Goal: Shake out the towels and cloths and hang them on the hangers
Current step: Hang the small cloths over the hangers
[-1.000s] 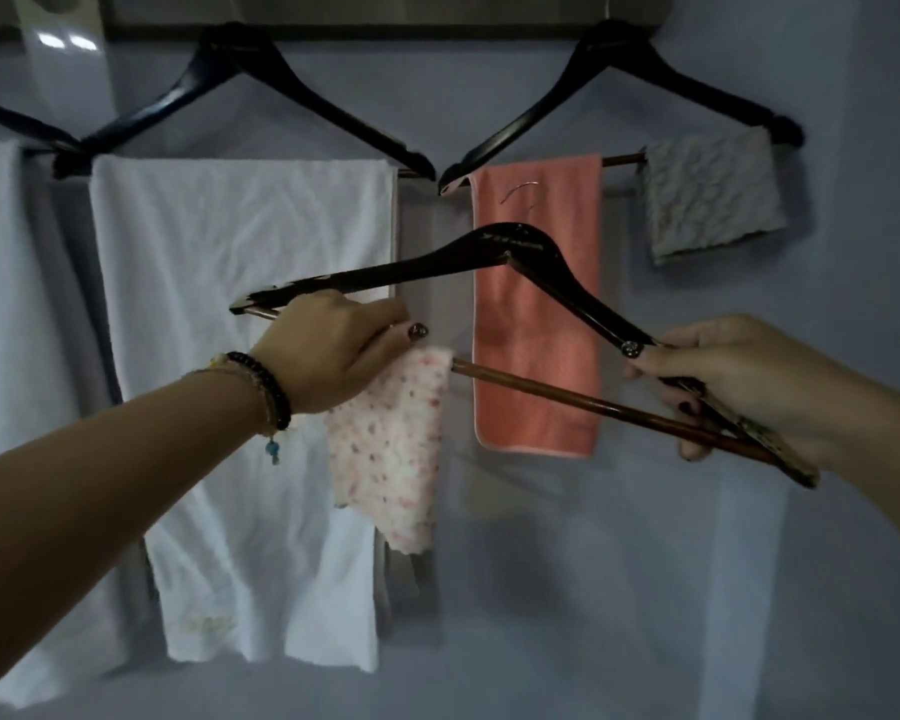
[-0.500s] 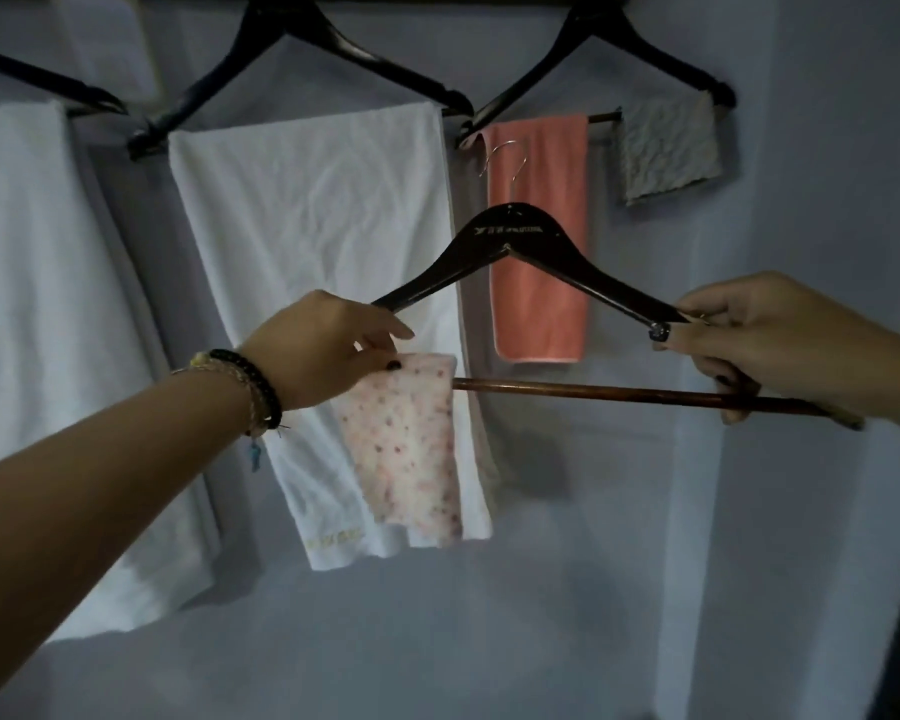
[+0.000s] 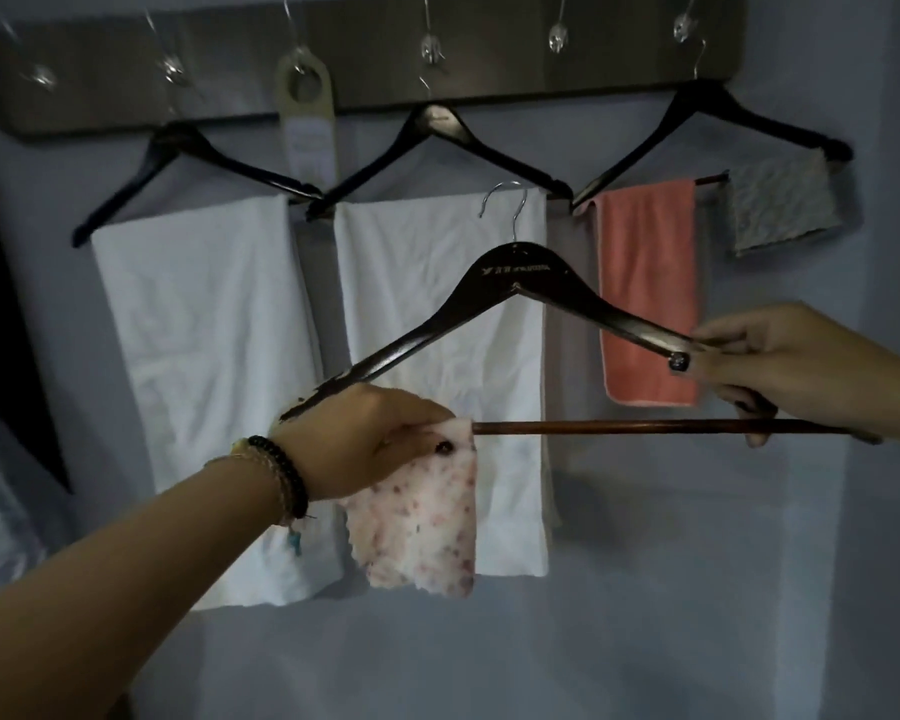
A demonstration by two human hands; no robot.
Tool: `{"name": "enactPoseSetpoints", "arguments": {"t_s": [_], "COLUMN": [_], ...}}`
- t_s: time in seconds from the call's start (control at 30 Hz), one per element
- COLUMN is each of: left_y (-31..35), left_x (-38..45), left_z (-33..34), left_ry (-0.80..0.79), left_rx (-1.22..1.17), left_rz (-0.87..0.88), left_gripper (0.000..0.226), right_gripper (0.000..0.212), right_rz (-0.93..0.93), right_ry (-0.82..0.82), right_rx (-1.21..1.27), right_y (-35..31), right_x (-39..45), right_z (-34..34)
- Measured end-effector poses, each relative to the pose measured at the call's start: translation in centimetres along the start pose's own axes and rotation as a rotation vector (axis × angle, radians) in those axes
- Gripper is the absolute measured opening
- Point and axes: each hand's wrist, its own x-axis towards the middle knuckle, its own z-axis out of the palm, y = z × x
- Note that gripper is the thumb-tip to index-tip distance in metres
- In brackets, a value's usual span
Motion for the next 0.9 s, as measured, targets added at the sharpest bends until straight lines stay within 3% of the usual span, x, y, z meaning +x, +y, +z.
{"name": "enactPoseSetpoints", "arguments": {"t_s": [0.1, 0.17, 0.23, 0.3, 0.37, 0.43, 0.5, 0.7, 0.77, 0.83, 0.9], "left_y": [0.3, 1.0, 1.6, 2.6, 4.0, 5.2, 6.5, 8.6, 9.4, 11.0, 12.3], "left_x": [-1.5, -2.4, -3.2, -4.1, -5.1, -6.1, -6.4, -5.8, -5.8, -5.4, -4.6], "left_z": [-1.9, -3.1, -4.3, -5.1, -5.2, -4.9, -4.8, -5.3, -4.8, -4.3, -3.7], "left_ry": [-0.133, -0.121, 0.036, 0.331, 0.630, 0.784, 0.833, 0.917, 0.802, 0.709, 0.734], "left_rx": [-0.005, 0.057, 0.227, 0.321, 0.284, 0.062, -0.268, -1.029, -1.208, -1.206, -1.216], "left_rz": [-0.116, -0.169, -0.143, -0.105, -0.230, -0.460, -0.650, -0.858, -0.876, -0.875, -0.886], "left_gripper": [0.030, 0.042, 0.049, 0.043, 0.050, 0.071, 0.082, 0.104, 0.090, 0.049, 0.027], "right_gripper": [0.013, 0.017, 0.019, 0.017, 0.009, 0.014, 0.013, 0.010, 0.011, 0.010, 0.011], "right_rz": [-0.072, -0.104, -0.133, -0.158, -0.163, -0.163, -0.168, -0.172, -0.163, -0.157, -0.151], "right_ry": [-0.031, -0.043, -0.040, -0.026, -0.007, 0.007, 0.004, -0.053, -0.064, -0.063, -0.059], "right_rx": [-0.011, 0.015, 0.044, 0.071, 0.140, 0.181, 0.177, 0.115, 0.117, 0.113, 0.113], "right_y": [-1.0, -1.8, -2.3, -2.7, -3.2, -3.5, -3.8, -4.2, -4.0, -3.9, -3.6], "right_x": [0.1, 0.1, -0.1, -0.2, -0.2, 0.0, 0.1, -1.7, -2.4, -2.9, -3.4], "right_z": [0.7, 0.9, 0.6, -0.1, -1.0, -2.0, -2.9, -5.0, -5.8, -6.5, -7.3]}}
